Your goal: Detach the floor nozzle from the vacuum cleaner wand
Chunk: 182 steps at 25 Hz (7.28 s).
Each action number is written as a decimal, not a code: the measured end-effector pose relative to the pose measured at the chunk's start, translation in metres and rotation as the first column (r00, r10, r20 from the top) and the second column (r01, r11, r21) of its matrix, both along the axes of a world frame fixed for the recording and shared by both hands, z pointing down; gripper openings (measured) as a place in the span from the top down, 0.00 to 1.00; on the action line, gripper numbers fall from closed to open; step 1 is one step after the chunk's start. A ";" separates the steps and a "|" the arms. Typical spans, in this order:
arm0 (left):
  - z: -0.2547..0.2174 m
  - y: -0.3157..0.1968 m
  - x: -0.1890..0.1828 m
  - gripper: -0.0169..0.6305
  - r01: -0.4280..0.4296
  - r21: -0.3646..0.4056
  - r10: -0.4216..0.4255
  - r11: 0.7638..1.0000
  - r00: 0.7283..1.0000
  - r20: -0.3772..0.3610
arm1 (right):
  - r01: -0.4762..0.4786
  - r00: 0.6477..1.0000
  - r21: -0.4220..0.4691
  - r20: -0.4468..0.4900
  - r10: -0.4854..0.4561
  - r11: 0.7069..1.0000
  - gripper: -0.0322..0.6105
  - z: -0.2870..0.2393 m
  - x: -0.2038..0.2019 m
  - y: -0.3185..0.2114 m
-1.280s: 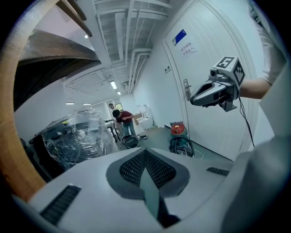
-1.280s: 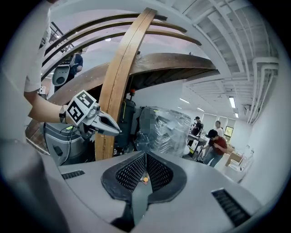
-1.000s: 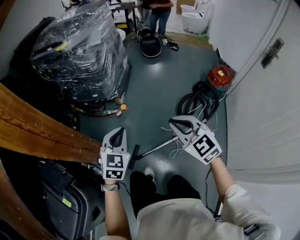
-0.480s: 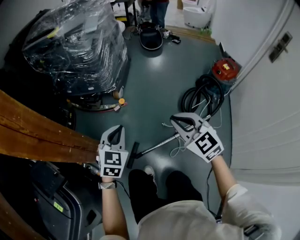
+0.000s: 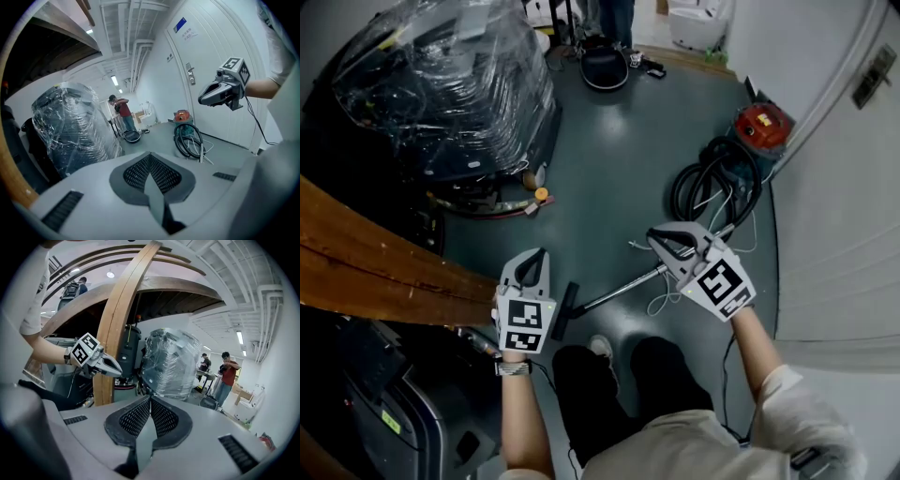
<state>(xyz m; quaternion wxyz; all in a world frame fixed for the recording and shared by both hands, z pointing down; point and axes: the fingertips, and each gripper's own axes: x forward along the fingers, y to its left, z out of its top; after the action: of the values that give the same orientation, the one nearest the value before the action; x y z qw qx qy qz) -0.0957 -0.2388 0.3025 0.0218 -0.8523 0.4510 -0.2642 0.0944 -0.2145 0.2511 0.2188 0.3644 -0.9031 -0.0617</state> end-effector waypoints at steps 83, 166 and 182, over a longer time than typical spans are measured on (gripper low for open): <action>0.501 0.059 -0.021 0.97 -0.080 -0.330 0.078 0.941 0.997 -0.019 | 0.367 0.898 -0.454 -0.054 -0.436 0.812 0.90 0.541 -0.116 -0.005; 0.604 0.100 -0.001 0.70 -0.277 -0.584 0.541 0.763 0.768 0.344 | 0.393 0.586 -0.646 -0.373 -0.719 0.655 0.68 0.646 -0.113 0.040; 0.603 0.104 -0.004 0.70 -0.337 -0.559 0.604 0.758 0.685 0.407 | 0.398 0.582 -0.657 -0.359 -0.730 0.640 0.68 0.644 -0.113 0.042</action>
<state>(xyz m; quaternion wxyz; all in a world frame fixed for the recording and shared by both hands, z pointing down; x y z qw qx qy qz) -0.0999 -0.1346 0.9057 0.0298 -0.8042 0.1095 -0.5834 -0.0183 -0.1729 0.8952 0.5454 -0.0673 -0.8355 -0.0011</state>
